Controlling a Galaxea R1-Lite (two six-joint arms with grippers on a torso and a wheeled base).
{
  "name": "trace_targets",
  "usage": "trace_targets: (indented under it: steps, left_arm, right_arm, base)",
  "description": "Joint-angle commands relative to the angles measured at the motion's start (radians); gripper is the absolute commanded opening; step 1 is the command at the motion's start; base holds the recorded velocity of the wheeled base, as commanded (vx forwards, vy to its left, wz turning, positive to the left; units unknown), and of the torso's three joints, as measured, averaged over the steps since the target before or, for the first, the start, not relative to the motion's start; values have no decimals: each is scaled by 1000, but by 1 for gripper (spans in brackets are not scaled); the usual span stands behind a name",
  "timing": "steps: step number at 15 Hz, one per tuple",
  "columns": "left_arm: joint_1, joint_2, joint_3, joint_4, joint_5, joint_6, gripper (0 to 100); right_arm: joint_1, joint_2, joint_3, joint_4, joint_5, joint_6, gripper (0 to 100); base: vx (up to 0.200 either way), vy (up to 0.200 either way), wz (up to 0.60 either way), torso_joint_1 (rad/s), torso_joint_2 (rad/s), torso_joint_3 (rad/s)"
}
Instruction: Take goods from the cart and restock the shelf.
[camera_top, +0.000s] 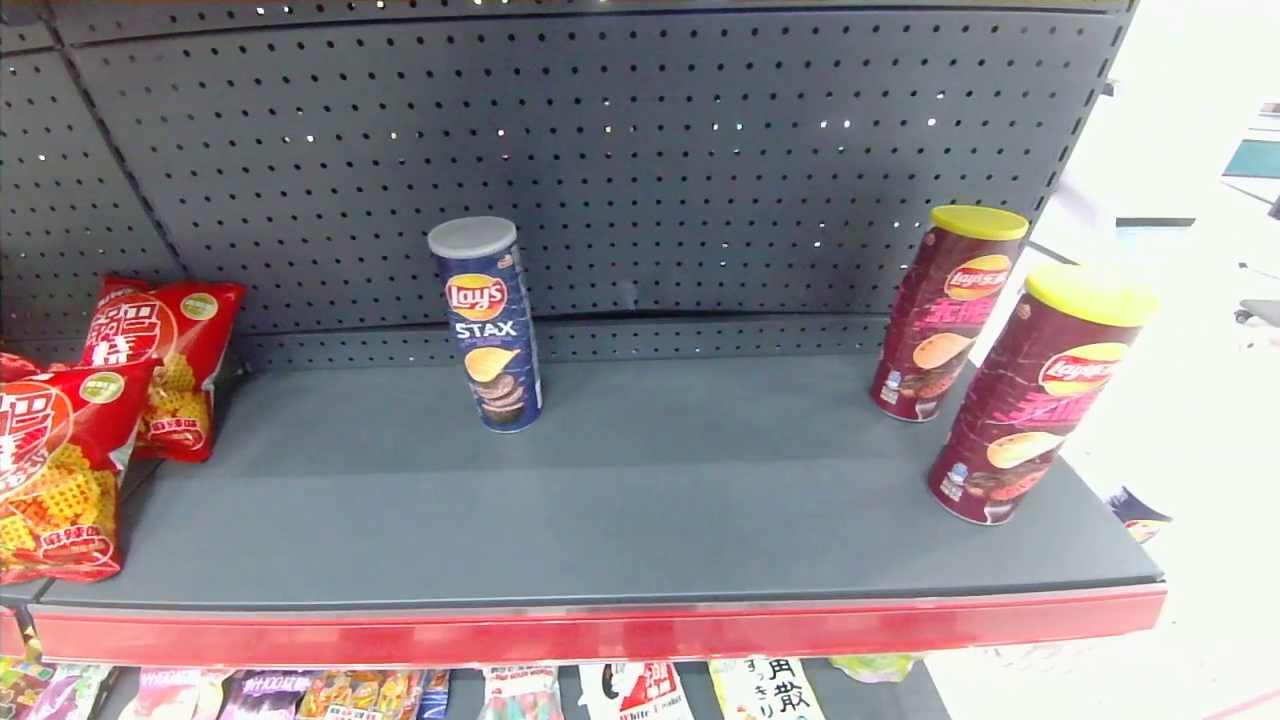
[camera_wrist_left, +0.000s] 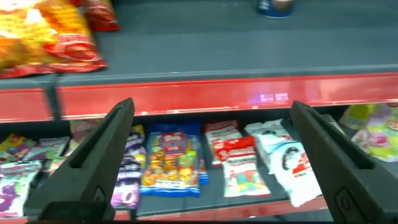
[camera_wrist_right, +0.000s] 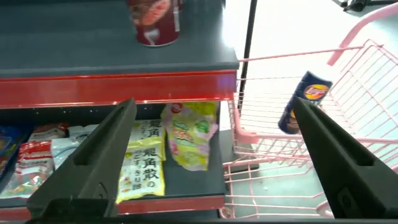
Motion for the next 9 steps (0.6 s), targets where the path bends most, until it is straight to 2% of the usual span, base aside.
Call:
trace_targets:
  steps: [1, 9]
  left_arm:
    - [0, 0, 0, 0, 0, -1, 100]
    - [0, 0, 0, 0, 0, -1, 100]
  right_arm:
    - [0, 1, 0, 0, 0, 0, 100]
    - [0, 1, 0, 0, 0, 0, 100]
  base:
    - [0, -200, 0, 7, 2, 2]
    - [0, -200, 0, 2, 3, 2]
